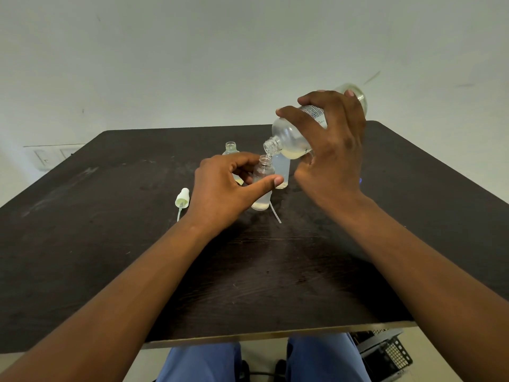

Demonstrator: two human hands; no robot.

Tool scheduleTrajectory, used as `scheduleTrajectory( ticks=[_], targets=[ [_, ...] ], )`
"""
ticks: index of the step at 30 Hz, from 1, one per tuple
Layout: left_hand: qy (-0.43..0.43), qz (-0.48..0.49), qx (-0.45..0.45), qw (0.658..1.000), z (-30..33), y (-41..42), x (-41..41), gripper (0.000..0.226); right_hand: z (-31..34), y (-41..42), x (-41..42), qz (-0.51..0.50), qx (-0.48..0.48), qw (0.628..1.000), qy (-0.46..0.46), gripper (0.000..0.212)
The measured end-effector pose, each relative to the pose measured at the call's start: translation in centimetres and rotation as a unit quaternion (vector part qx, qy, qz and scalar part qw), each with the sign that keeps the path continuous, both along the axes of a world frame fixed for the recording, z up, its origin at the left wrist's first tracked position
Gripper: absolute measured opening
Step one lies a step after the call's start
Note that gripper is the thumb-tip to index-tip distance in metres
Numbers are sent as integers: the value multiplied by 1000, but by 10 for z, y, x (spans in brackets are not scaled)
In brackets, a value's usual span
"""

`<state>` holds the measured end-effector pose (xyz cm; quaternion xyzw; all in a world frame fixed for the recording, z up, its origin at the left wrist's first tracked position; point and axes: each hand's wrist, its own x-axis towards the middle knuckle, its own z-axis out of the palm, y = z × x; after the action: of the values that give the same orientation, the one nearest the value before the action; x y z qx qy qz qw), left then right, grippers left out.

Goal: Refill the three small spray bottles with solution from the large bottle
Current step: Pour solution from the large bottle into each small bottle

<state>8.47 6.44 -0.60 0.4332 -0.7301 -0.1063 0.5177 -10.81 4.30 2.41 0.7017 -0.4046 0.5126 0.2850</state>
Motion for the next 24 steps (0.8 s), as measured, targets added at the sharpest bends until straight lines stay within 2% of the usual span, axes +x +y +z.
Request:
scheduleTrajectory(
  ticks=[24],
  targets=[
    [0, 2, 1, 1000, 0, 0, 0, 34, 1, 1, 1, 4, 8, 1000, 6, 66]
  ],
)
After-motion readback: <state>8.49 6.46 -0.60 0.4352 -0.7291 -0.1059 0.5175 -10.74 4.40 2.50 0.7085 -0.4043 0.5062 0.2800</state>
